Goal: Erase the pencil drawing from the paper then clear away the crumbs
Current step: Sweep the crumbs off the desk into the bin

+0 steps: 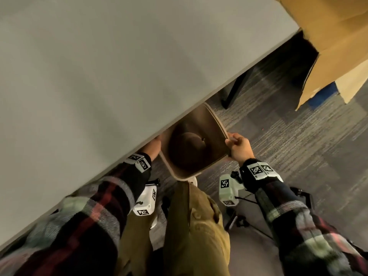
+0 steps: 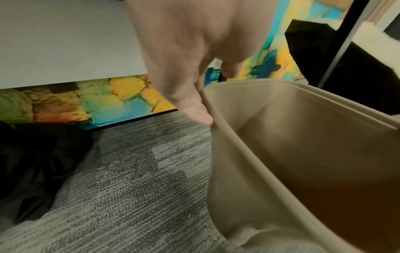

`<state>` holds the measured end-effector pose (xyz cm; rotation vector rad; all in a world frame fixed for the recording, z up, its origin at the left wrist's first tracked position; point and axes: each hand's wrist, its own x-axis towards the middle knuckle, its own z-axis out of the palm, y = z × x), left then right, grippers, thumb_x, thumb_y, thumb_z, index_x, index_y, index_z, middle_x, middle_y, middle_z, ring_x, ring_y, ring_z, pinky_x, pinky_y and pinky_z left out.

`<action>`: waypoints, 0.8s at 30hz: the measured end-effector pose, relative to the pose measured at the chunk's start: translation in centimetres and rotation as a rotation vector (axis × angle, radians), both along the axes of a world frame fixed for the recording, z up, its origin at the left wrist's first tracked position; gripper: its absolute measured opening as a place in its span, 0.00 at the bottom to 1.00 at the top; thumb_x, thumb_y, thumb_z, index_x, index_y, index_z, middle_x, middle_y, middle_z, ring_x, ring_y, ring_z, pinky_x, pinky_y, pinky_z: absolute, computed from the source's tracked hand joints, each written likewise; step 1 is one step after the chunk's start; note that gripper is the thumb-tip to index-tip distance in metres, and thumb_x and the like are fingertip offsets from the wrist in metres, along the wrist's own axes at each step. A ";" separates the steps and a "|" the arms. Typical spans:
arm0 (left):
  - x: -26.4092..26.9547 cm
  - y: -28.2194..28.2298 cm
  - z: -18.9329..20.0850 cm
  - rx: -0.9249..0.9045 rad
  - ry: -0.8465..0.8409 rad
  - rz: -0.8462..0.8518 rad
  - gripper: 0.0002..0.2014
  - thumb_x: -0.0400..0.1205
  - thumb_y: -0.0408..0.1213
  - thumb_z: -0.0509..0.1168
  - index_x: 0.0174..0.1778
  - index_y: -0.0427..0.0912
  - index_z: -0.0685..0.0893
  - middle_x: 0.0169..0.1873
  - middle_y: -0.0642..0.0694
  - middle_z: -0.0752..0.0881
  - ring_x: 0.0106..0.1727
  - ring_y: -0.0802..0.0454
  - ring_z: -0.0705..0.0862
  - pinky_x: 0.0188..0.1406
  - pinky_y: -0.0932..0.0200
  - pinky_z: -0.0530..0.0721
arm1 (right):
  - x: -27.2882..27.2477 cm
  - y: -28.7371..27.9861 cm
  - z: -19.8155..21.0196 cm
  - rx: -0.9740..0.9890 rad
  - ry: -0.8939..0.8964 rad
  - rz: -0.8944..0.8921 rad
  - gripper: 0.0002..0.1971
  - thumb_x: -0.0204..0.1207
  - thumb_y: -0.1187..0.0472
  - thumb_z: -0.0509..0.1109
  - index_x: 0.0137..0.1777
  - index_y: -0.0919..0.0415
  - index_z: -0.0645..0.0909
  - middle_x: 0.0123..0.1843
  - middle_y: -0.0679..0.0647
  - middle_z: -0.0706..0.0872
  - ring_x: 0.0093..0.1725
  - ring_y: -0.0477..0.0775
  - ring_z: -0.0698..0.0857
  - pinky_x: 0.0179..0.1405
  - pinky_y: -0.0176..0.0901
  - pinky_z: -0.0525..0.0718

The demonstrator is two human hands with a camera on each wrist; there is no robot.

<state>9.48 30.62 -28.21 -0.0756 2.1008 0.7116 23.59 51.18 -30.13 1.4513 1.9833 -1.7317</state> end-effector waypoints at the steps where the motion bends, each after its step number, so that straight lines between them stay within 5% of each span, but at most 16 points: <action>1: -0.2 0.4 -1.3 0.020 -0.017 0.027 0.23 0.89 0.41 0.49 0.79 0.35 0.62 0.74 0.32 0.69 0.74 0.36 0.69 0.74 0.48 0.66 | -0.2 0.7 -1.8 0.034 -0.033 0.045 0.14 0.79 0.75 0.56 0.54 0.63 0.82 0.44 0.59 0.85 0.43 0.58 0.84 0.36 0.46 0.86; 4: -1.4 2.0 -6.3 0.042 -0.100 0.115 0.27 0.87 0.49 0.50 0.79 0.38 0.60 0.73 0.33 0.70 0.71 0.37 0.73 0.74 0.42 0.68 | -0.5 2.8 -6.8 0.086 -0.167 0.153 0.19 0.77 0.72 0.61 0.66 0.61 0.79 0.57 0.61 0.86 0.54 0.57 0.85 0.52 0.47 0.82; 7: -1.8 3.8 -9.7 0.058 -0.254 0.181 0.27 0.88 0.50 0.46 0.80 0.40 0.56 0.77 0.36 0.67 0.70 0.37 0.74 0.69 0.46 0.71 | -0.8 4.4 -11.6 0.120 -0.244 0.195 0.20 0.75 0.67 0.64 0.67 0.52 0.79 0.60 0.59 0.87 0.61 0.58 0.84 0.61 0.49 0.81; 15: -3.1 8.5 -15.7 0.024 -0.368 0.170 0.33 0.84 0.60 0.47 0.83 0.49 0.51 0.78 0.43 0.68 0.65 0.40 0.81 0.51 0.52 0.79 | -2.3 8.7 -17.5 0.124 -0.311 0.189 0.19 0.78 0.68 0.59 0.68 0.58 0.77 0.61 0.62 0.84 0.63 0.64 0.81 0.57 0.46 0.76; 24: -4.0 12.8 -18.8 0.011 -0.406 0.079 0.34 0.82 0.63 0.47 0.81 0.48 0.57 0.78 0.42 0.65 0.70 0.40 0.76 0.67 0.45 0.71 | -4.0 11.9 -20.6 0.146 -0.365 0.194 0.23 0.77 0.70 0.59 0.72 0.60 0.71 0.66 0.64 0.81 0.67 0.66 0.78 0.65 0.50 0.74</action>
